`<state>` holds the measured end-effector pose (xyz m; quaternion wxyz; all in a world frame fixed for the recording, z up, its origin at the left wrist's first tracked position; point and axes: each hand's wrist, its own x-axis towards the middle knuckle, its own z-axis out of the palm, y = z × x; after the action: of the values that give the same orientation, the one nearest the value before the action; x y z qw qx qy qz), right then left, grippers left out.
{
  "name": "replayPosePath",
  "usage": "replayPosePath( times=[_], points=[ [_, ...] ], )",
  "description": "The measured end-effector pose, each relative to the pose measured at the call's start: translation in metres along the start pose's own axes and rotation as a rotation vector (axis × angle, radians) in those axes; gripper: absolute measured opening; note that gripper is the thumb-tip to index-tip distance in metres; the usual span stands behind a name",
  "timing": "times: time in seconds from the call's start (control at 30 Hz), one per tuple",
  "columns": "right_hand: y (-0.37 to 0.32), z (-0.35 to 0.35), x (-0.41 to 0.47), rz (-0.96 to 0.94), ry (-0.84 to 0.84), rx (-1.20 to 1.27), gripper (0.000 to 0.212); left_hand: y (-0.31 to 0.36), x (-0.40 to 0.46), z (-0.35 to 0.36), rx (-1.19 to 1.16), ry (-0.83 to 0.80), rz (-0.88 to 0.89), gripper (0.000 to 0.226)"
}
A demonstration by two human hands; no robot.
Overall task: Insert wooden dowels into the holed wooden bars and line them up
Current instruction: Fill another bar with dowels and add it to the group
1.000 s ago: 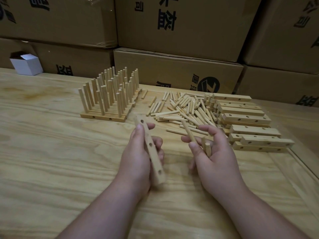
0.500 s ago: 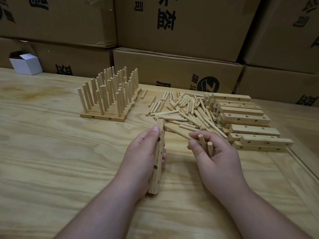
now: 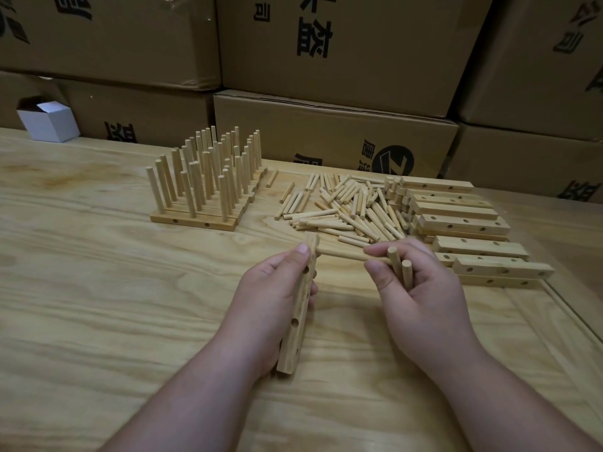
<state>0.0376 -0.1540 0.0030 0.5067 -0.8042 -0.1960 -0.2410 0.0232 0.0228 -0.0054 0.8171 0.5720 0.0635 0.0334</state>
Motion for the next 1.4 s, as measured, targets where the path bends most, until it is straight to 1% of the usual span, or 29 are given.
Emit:
replayPosePath(
  times=[0.13,0.23,0.33,0.47,0.7,0.9,0.97,1.07,1.13,1.2,1.4],
  points=[
    [0.000,-0.003,0.002,0.016,-0.006,-0.008,0.018,0.002,0.000,0.001,-0.005,-0.025,-0.009,0.026],
    [-0.001,-0.005,0.003,0.018,-0.010,-0.007,0.008,0.002,-0.002,0.000,0.000,-0.037,-0.017,0.025],
    [-0.001,-0.007,0.003,0.016,-0.006,-0.024,0.011,0.002,-0.002,-0.001,0.012,-0.038,-0.028,0.026],
    [-0.001,-0.010,0.004,-0.011,-0.023,-0.073,0.017,0.003,-0.003,0.000,0.041,-0.043,-0.042,0.029],
    [-0.003,-0.012,0.005,-0.007,-0.031,-0.088,0.010,0.005,-0.004,0.000,0.050,-0.045,-0.042,0.038],
    [-0.001,-0.007,0.004,0.019,-0.024,-0.076,0.013,0.005,-0.004,0.001,0.040,-0.041,-0.035,0.027],
    [-0.002,-0.007,0.003,-0.010,-0.029,-0.083,0.011,0.005,-0.005,0.002,0.052,0.000,-0.014,0.032],
    [-0.007,-0.005,0.001,-0.100,-0.013,-0.114,0.007,0.005,-0.006,0.000,0.122,0.048,0.008,0.046],
    [-0.010,-0.005,0.001,-0.127,-0.010,-0.107,0.008,0.006,-0.007,-0.001,0.148,0.048,-0.004,0.046],
    [-0.013,-0.007,0.002,-0.100,-0.024,-0.082,0.006,0.008,-0.007,-0.001,0.134,0.026,-0.025,0.044],
    [-0.009,-0.009,0.003,0.126,-0.087,0.072,0.014,0.009,-0.008,0.002,0.085,-0.010,-0.027,0.040]
  ],
)
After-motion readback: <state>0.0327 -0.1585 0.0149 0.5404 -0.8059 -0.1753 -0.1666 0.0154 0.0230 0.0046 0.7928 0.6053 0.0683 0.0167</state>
